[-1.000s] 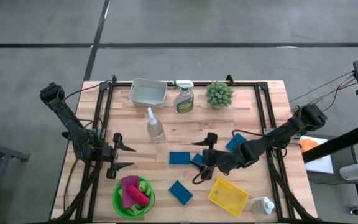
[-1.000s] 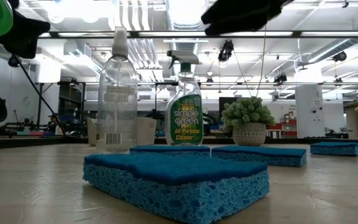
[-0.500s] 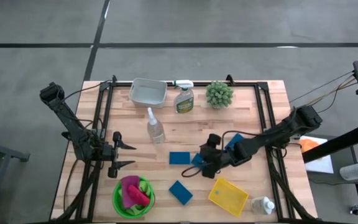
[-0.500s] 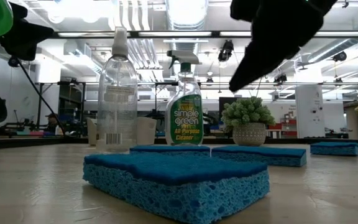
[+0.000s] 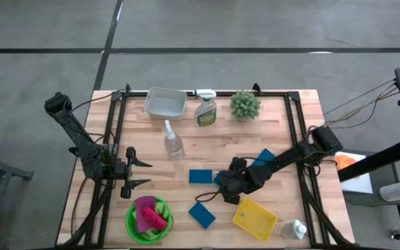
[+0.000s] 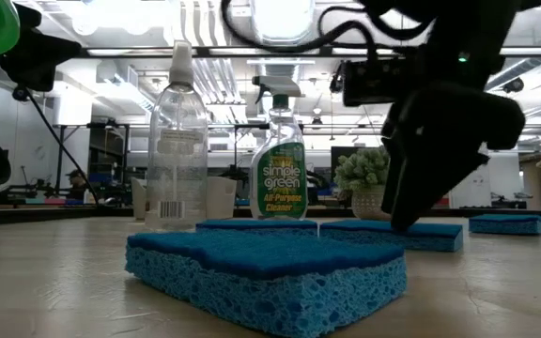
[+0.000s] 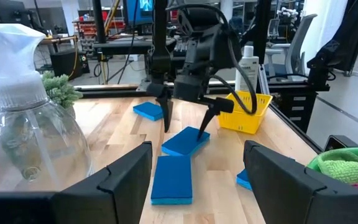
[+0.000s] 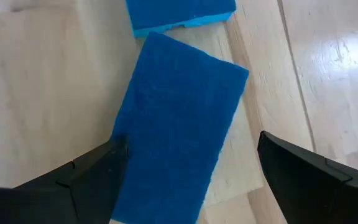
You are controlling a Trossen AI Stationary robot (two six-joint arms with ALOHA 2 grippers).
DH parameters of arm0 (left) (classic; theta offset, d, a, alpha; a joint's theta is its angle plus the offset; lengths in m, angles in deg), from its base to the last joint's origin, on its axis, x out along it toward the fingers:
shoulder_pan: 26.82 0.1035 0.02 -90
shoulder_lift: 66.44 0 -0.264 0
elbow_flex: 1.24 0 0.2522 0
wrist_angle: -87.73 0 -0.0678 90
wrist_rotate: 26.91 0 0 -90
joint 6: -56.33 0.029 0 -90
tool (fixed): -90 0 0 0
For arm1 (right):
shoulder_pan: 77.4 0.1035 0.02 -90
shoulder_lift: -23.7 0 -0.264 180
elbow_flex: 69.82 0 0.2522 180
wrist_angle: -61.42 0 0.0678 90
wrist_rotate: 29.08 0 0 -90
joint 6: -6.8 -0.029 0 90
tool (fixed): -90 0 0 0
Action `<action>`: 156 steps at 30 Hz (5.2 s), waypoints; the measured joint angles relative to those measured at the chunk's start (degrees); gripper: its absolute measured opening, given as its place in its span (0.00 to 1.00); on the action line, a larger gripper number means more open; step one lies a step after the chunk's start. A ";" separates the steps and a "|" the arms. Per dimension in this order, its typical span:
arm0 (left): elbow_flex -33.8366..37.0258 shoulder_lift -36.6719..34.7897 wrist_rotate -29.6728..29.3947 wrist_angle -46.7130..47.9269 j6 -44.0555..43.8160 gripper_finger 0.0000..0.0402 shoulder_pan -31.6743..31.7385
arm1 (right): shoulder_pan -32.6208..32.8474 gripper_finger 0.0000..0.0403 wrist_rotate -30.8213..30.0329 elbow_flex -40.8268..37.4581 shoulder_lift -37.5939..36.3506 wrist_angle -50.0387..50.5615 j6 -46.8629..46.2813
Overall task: Pick & Place Kitchen Items
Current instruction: Put the blue sponge into the yellow bin
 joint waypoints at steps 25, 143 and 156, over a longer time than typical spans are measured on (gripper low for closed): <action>0.00 0.02 0.02 0.65 0.00 0.63 0.00 | -0.32 0.43 5.78 12.13 6.07 12.65 6.53; 0.00 0.00 0.07 0.66 0.04 0.63 0.03 | -2.17 0.74 0.76 13.91 3.64 0.73 15.29; -0.02 0.00 0.04 0.68 0.23 0.63 0.04 | -7.72 0.74 6.39 14.82 12.80 -6.91 22.38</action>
